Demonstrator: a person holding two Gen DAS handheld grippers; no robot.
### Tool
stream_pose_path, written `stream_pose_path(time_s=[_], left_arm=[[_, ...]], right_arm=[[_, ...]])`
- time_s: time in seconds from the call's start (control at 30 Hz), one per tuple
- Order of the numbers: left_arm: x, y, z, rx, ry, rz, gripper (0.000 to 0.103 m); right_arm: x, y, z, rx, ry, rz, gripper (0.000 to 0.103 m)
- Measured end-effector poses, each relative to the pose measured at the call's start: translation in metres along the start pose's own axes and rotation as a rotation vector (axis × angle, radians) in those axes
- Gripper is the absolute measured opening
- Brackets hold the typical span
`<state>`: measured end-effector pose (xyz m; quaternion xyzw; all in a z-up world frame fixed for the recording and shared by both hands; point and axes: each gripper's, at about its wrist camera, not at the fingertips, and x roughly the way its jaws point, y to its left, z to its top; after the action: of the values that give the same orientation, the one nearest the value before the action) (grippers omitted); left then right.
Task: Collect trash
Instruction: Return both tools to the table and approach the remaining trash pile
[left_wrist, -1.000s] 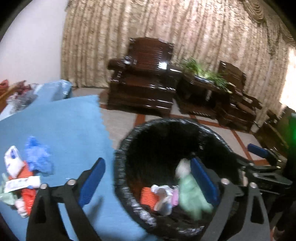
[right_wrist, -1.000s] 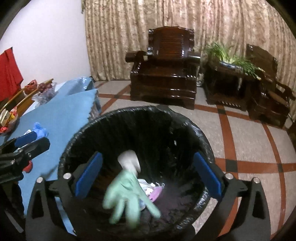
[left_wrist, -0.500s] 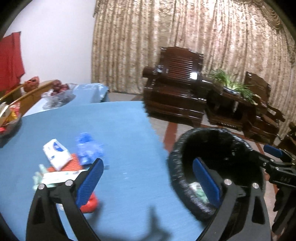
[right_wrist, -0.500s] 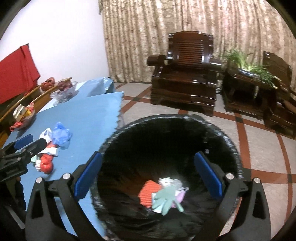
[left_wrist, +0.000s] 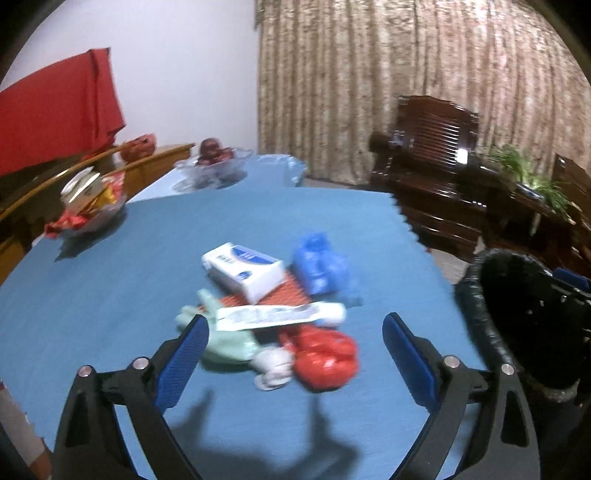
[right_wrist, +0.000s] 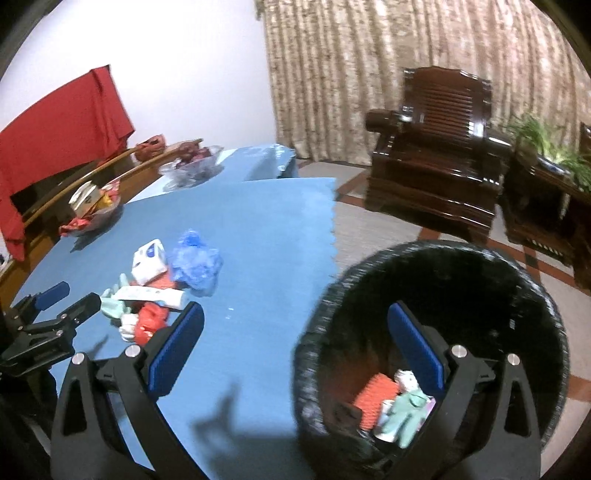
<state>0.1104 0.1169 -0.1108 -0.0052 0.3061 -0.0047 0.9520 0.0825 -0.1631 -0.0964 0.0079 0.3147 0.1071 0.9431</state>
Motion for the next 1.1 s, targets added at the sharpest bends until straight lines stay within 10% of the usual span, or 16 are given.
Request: stream_pose_path(time_s=[1.1], left_arm=[[0.088, 0.055, -0.03, -0.159, 0.191, 0.017, 0.067]], right_arm=[[0.087, 0.071, -0.006, -0.129, 0.066, 0.107, 0.094]])
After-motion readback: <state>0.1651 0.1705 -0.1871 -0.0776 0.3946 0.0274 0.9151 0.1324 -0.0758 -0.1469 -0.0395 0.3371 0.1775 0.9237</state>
